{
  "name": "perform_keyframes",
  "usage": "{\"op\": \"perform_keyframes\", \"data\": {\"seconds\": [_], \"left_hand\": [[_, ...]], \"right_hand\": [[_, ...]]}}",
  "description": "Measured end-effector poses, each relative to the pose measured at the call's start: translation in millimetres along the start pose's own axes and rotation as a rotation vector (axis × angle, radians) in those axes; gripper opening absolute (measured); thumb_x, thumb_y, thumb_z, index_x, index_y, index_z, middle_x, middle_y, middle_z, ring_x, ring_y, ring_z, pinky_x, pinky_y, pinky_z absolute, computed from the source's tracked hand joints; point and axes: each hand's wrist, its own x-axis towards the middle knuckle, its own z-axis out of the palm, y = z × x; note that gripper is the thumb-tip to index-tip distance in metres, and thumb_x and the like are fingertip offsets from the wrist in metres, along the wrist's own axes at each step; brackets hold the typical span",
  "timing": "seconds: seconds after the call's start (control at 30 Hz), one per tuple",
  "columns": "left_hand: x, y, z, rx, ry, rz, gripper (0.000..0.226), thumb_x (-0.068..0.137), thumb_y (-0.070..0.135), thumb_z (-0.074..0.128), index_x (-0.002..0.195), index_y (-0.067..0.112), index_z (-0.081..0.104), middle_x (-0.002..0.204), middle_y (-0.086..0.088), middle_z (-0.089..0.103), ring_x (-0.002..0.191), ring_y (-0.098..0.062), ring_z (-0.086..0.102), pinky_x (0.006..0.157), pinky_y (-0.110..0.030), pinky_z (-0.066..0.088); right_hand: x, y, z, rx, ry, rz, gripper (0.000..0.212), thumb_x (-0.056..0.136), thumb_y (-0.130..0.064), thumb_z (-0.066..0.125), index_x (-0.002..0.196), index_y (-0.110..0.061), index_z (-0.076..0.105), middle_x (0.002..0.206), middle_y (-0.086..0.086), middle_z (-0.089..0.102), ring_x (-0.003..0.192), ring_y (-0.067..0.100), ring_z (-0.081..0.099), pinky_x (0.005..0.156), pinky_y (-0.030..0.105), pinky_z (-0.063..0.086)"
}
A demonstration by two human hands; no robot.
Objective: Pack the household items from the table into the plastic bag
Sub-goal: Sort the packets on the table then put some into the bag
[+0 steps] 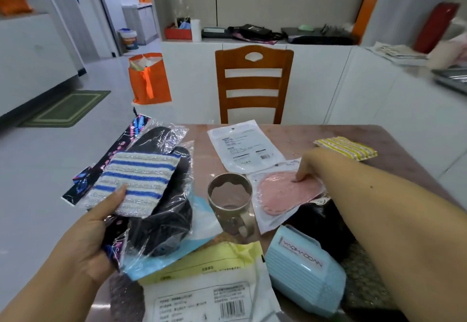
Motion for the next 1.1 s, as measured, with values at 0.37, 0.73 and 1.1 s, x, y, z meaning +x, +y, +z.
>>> {"op": "perform_keyframes", "data": {"seconds": [0.37,0.73,1.1], "left_hand": [[2.3,1.1,0.1,-0.027,-0.009,0.027,0.053,0.053,0.024,0.076,0.104,0.010,0.072,0.084,-0.010,0.078,0.068,-0.024,0.075,0.048,-0.047,0.059],[19.6,-12.2,-22.1,0.021,0.080,-0.029,0.059,0.059,0.029,0.077,0.115,0.011,0.070,0.099,-0.015,0.076,0.085,-0.034,0.073,0.066,-0.069,0.051],[-11.4,15.7,-7.3,-0.024,0.110,0.044,0.013,0.094,0.020,0.058,0.097,0.011,0.067,0.069,-0.008,0.076,0.057,-0.020,0.073,0.047,-0.044,0.058]], "right_hand": [[-20.0,13.3,-54.2,0.931,0.046,-0.204,0.045,0.080,-0.021,0.076,0.118,-0.002,0.060,0.101,0.014,0.071,0.094,0.030,0.067,0.096,0.049,0.049],[35.0,-86.6,16.4,0.523,0.412,-0.127,0.082,0.072,-0.046,0.078,0.136,-0.011,0.041,0.128,0.011,0.052,0.110,0.026,0.052,0.087,0.033,0.044],[-71.6,-57.2,-36.4,1.496,0.569,-0.518,0.029,0.088,-0.005,0.058,0.117,-0.012,0.061,0.105,0.009,0.068,0.094,0.030,0.068,0.085,0.044,0.057]]}}
